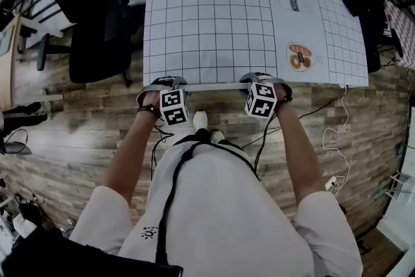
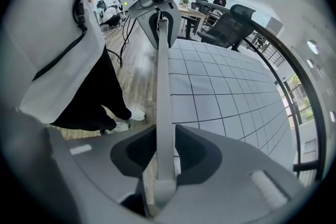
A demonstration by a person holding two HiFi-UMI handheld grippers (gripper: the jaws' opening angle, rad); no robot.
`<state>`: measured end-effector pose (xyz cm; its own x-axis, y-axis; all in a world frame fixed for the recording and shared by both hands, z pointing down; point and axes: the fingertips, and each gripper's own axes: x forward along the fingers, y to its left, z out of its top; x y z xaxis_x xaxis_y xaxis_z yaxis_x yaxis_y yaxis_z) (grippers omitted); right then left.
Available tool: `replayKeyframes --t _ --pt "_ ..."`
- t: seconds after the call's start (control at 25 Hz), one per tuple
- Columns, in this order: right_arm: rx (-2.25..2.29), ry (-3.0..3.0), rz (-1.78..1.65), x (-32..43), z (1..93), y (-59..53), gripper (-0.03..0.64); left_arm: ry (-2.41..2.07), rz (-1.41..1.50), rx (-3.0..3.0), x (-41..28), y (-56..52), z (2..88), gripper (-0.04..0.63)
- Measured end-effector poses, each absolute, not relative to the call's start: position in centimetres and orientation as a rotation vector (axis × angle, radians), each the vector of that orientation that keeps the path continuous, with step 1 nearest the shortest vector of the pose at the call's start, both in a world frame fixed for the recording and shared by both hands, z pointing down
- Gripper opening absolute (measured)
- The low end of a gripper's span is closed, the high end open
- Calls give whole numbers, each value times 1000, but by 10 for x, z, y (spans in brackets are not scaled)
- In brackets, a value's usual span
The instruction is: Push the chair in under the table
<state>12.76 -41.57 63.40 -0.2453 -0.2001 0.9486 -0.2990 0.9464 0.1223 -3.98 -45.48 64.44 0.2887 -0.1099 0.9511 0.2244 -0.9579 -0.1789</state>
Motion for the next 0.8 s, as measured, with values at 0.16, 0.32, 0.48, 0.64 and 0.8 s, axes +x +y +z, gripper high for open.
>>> replayKeyframes --t 0.16,0.32,0.48,0.64,0.8 --pt "403 -1823 116 128 635 -414 120 -95 -1707 -2309 -40 -454 645 140" --pt "459 -1822 139 131 627 -419 149 -26 -1679 -2286 -39 -457 639 140" --pt "523 -1883 143 126 599 -418 152 32 -1600 -2379 -34 -450 624 222" --pt "696 -2033 202 120 558 -412 91 160 -1460 -2522 -27 -451 594 233" --pt "922 -2232 359 113 527 -409 6 359 -1290 -2729 -21 -456 554 178"
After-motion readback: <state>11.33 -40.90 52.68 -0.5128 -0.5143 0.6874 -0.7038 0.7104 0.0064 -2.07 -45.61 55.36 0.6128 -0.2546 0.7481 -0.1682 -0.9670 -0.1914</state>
